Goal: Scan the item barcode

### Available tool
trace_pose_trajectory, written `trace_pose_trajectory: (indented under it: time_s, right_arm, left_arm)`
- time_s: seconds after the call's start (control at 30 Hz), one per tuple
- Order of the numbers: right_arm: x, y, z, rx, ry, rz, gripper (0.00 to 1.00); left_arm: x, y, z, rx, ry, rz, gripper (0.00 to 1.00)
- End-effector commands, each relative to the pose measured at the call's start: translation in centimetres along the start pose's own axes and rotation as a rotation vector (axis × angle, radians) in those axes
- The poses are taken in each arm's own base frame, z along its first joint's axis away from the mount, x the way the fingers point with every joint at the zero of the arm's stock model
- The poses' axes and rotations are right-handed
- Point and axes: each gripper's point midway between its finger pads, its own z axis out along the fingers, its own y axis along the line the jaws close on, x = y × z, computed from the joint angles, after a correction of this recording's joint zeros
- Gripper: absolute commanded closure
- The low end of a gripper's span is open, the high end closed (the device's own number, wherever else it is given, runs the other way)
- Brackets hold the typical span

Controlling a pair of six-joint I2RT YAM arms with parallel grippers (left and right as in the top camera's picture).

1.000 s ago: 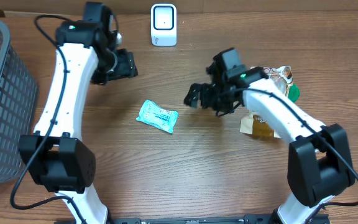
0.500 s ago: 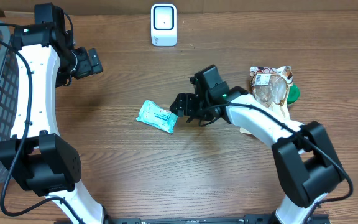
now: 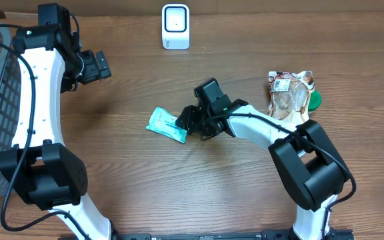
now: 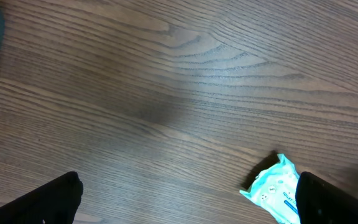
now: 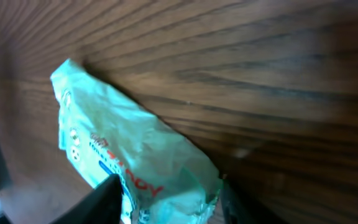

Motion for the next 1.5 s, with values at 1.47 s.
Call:
trace_pose_trajectory:
  time_s: [1.47]
  right_arm:
    - [-7.5, -0.3, -18.8, 1.181, -0.771, -0.565, 0.96]
  left_arm:
    - [-0.4, -0.4, -0.5, 0.000, -0.021, 0.027, 0.00]
